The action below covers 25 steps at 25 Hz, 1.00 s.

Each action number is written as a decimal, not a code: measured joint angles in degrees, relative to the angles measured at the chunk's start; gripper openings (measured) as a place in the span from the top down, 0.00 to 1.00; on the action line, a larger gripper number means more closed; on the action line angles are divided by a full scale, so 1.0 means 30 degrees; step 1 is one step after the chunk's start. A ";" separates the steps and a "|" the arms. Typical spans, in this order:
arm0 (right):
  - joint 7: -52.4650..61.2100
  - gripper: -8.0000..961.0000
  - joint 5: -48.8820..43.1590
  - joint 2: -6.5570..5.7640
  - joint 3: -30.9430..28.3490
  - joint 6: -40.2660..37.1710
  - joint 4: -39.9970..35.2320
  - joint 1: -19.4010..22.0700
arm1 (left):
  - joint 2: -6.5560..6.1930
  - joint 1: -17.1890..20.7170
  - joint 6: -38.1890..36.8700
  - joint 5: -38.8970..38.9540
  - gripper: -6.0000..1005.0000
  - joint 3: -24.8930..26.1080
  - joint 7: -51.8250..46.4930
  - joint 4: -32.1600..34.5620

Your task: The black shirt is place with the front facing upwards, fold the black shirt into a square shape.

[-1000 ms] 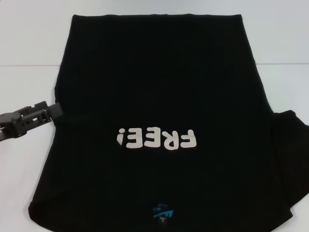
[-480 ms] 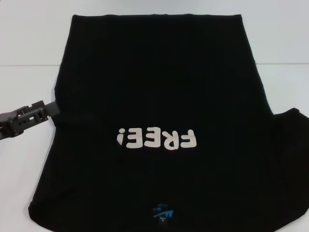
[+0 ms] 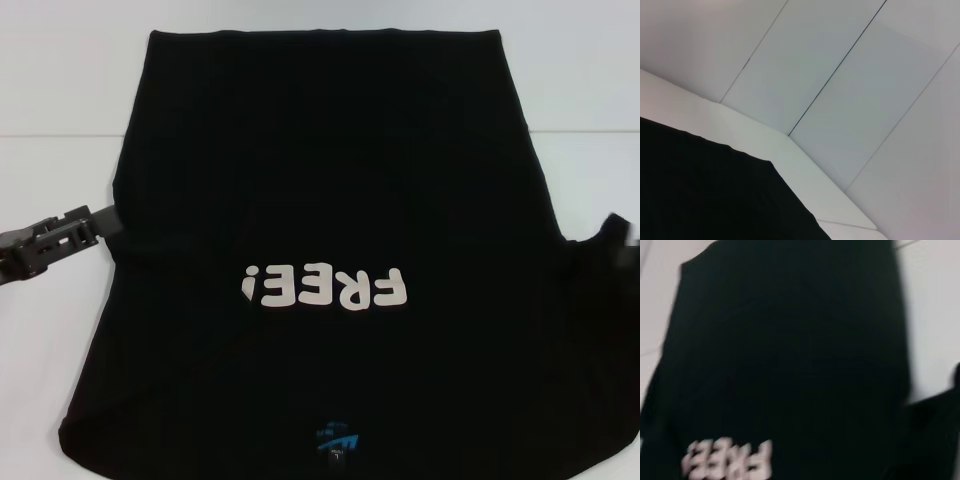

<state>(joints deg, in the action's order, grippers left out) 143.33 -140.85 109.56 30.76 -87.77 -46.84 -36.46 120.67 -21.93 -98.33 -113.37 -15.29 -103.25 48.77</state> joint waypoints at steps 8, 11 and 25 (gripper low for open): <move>0.0150 0.94 -0.0027 0.1282 0.2515 -0.0101 0.0413 -0.2104 | -0.0111 0.0047 0.0233 0.0220 0.20 0.0001 -0.0008 -0.0364; -0.0108 0.94 0.0012 0.1688 0.2922 0.1013 0.1674 -0.3028 | -0.0147 0.0049 0.0378 0.0323 0.20 -0.0001 -0.0003 -0.0476; -0.0732 0.80 0.2123 0.0891 0.2374 0.1814 0.3524 -0.2835 | -0.0876 0.0511 -0.0179 0.0332 0.20 0.0269 -0.1741 -0.0491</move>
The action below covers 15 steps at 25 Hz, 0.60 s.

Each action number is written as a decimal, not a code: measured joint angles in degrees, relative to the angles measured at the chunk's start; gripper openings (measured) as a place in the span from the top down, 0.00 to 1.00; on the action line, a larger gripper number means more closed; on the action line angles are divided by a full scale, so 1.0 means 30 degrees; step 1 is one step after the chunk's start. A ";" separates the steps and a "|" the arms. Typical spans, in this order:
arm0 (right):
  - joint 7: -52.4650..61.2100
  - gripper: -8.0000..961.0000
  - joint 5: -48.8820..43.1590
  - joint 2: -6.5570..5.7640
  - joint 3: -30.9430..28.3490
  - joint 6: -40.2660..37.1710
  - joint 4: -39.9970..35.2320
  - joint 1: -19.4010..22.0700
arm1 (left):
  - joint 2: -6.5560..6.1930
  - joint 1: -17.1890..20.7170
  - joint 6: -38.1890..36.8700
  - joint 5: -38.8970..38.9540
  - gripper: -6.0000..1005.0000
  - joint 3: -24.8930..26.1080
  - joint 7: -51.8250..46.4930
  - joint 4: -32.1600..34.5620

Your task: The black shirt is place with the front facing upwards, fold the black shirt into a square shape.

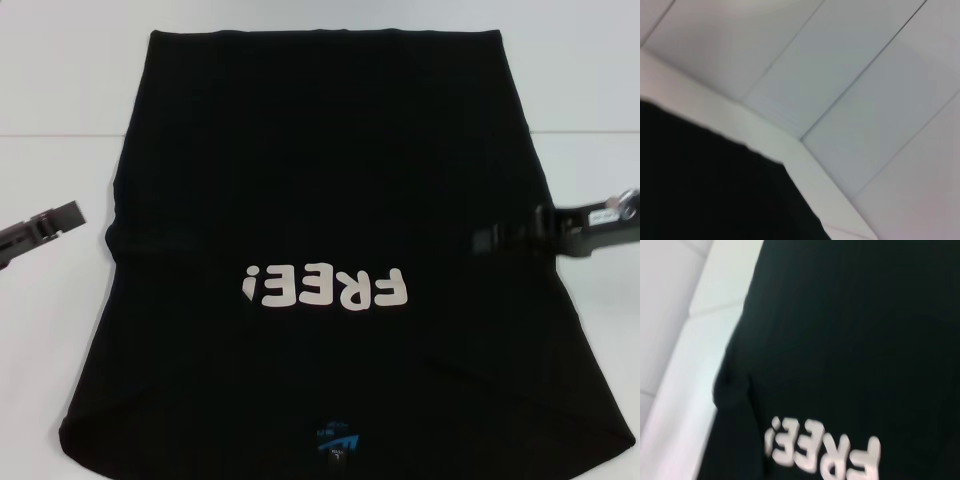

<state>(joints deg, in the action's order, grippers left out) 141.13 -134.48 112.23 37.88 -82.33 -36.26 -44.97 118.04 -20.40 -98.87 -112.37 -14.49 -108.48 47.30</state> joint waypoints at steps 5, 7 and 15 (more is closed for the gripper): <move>-0.0129 0.64 0.2317 -0.0856 -0.0326 -0.0118 -0.0127 0.0664 | -0.1726 0.0923 -0.1904 -0.1409 0.20 -0.1079 -0.4215 0.0006; -0.0136 0.56 0.2642 -0.0997 -0.0324 -0.0136 -0.0261 0.0736 | -0.2047 0.1177 -0.2477 -0.2429 0.20 -0.1041 -0.5436 0.0095; -0.0227 0.22 0.2658 -0.1020 -0.0063 -0.0094 -0.0481 0.0674 | -0.1725 0.1735 -0.2876 -0.5707 0.20 -0.0919 -0.7401 0.0248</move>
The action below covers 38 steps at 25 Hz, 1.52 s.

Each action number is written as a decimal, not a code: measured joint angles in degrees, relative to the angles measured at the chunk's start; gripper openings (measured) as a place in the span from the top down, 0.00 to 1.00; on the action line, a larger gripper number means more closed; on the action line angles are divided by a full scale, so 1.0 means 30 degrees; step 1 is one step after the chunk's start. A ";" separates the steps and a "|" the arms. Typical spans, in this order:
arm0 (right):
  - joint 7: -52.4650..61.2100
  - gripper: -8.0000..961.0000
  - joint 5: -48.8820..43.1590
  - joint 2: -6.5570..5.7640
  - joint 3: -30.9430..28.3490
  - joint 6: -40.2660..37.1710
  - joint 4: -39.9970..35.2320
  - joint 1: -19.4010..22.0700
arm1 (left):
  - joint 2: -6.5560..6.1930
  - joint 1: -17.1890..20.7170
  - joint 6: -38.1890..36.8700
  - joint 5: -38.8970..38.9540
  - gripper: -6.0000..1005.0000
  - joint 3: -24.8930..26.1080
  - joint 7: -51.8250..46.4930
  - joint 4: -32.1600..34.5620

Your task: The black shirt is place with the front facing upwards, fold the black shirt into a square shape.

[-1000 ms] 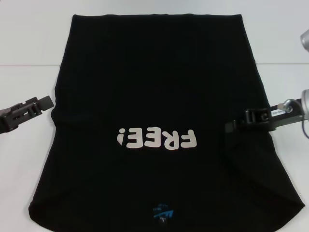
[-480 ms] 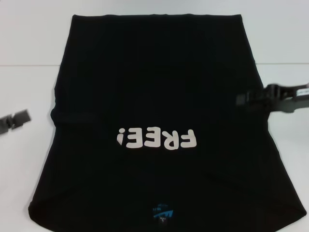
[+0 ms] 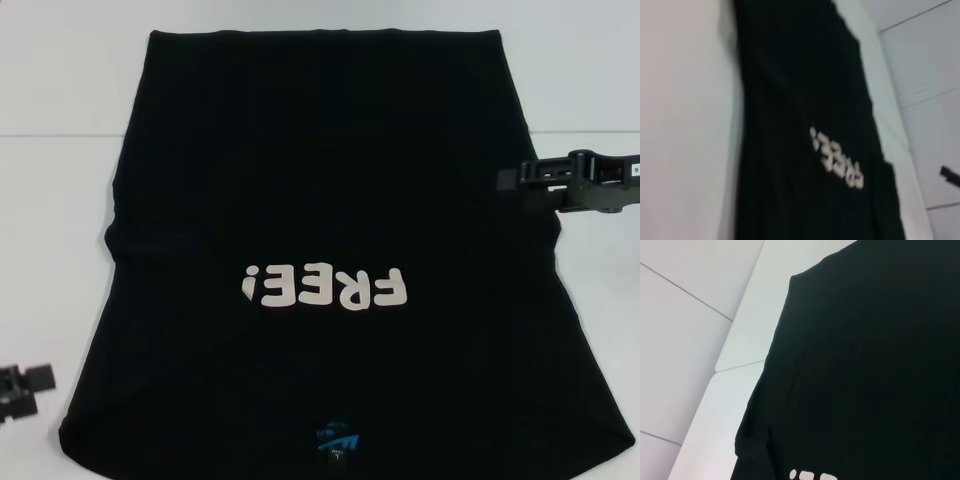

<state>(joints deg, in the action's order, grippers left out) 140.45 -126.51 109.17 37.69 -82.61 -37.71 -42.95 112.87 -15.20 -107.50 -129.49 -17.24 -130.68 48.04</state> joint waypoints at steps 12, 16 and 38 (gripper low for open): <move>-0.0345 0.23 -0.0015 0.0068 0.0034 -0.0089 0.0064 0.0121 | 0.0819 -0.0289 0.2419 -0.2255 0.21 -0.0850 0.0391 -0.0029; -0.0394 0.23 -0.0014 0.0060 0.0034 -0.0090 0.0113 0.0136 | 0.0883 -0.0595 0.3015 -0.2709 0.21 -0.0849 0.0387 -0.0366; -0.0412 0.25 0.0127 0.0018 -0.0145 -0.0337 0.0125 0.0318 | 0.1360 -0.1464 0.4268 -0.3376 0.23 -0.1647 -0.0203 -0.0467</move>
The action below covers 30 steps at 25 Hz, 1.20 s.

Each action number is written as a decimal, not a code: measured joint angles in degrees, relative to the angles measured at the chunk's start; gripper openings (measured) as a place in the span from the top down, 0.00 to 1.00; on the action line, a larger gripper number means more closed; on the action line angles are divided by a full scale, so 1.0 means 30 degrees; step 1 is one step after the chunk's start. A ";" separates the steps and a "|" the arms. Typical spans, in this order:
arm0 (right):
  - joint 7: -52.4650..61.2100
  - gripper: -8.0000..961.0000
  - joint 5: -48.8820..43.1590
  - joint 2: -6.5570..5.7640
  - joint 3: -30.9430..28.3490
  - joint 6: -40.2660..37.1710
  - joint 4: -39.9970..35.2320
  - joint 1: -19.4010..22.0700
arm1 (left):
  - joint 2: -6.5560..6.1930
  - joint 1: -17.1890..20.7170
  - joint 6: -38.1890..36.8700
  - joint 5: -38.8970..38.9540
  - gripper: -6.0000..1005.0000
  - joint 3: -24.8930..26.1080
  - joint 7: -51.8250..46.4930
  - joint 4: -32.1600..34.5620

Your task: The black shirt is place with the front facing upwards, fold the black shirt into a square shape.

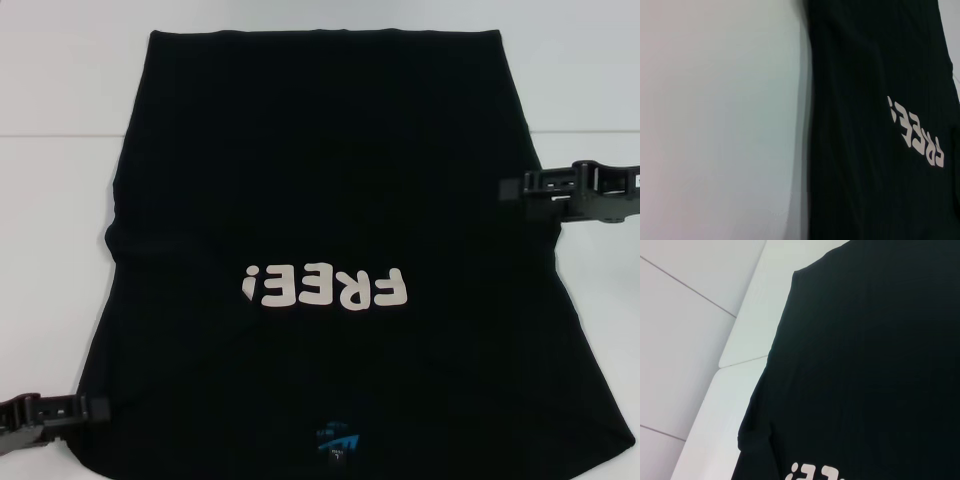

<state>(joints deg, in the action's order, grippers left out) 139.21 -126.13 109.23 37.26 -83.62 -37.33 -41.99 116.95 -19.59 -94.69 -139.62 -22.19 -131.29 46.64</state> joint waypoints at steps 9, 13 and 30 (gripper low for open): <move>-0.0054 0.25 0.0003 -0.0058 -0.0021 -0.0087 -0.0075 0.0280 | 0.0026 0.0010 -0.0086 0.0127 0.50 0.0013 -0.0074 0.0172; -0.0323 0.25 -0.0037 -0.0104 0.0099 -0.0384 -0.0125 0.0430 | 0.0017 0.0017 0.0002 0.0147 0.68 0.0041 -0.0109 0.0153; -0.0035 0.27 -0.5187 -0.0532 0.0104 -0.5816 -0.3247 0.3219 | -0.0700 -0.0465 -0.1167 0.2879 0.97 0.0297 0.1142 -0.0811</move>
<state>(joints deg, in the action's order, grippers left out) 139.11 -141.68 107.63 37.57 -101.07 -47.07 -32.34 114.85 -20.98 -98.20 -130.98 -21.29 -127.86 44.21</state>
